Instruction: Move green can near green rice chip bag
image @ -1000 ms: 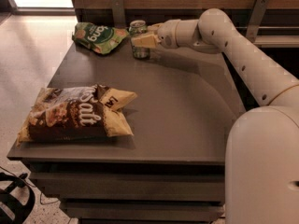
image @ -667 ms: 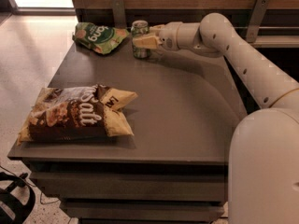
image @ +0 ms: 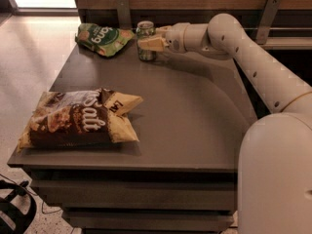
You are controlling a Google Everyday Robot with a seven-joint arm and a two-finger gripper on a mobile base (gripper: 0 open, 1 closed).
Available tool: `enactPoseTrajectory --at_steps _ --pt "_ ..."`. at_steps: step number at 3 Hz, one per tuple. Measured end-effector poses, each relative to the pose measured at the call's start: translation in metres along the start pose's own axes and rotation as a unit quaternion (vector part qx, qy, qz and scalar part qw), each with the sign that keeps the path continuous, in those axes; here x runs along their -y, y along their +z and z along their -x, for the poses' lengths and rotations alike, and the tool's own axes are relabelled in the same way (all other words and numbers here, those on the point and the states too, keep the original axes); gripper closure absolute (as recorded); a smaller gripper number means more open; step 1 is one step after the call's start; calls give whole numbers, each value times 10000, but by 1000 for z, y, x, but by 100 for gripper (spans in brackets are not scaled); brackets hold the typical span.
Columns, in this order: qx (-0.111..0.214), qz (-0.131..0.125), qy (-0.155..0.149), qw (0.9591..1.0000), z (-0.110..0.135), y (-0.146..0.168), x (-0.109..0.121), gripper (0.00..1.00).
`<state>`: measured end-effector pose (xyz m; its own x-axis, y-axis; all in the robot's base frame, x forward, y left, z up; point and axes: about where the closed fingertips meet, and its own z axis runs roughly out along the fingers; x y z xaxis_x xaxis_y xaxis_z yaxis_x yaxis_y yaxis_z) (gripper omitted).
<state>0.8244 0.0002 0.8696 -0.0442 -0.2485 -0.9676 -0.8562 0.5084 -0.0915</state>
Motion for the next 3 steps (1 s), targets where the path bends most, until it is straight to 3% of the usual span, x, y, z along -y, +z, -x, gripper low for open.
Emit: enactPoseTrajectory --at_steps 3 --pt "0 3 0 10000 1 0 0 12"
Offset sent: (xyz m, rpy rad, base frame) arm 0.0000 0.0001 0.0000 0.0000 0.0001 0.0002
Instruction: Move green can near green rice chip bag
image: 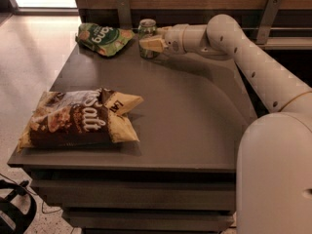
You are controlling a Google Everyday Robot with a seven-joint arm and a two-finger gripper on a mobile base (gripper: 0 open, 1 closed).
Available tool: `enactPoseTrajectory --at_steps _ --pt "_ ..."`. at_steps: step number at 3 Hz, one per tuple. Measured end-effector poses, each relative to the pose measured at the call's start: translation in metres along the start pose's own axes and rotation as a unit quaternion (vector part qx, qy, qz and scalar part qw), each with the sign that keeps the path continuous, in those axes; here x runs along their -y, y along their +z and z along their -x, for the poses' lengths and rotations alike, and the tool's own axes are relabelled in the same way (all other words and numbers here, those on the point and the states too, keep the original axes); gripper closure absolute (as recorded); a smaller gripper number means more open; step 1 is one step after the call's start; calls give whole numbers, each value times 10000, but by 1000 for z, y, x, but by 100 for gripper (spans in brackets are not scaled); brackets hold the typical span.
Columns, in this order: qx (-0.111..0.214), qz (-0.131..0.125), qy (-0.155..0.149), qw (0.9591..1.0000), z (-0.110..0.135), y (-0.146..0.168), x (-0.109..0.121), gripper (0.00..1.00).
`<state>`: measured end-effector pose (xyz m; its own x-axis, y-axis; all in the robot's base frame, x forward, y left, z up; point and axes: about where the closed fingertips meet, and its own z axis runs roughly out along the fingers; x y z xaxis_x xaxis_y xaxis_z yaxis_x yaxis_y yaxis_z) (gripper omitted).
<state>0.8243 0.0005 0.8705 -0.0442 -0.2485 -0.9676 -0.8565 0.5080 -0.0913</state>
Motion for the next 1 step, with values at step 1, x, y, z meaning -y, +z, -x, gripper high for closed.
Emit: enactPoseTrajectory --at_steps 1 --pt "0 22 3 10000 0 3 -2 0"
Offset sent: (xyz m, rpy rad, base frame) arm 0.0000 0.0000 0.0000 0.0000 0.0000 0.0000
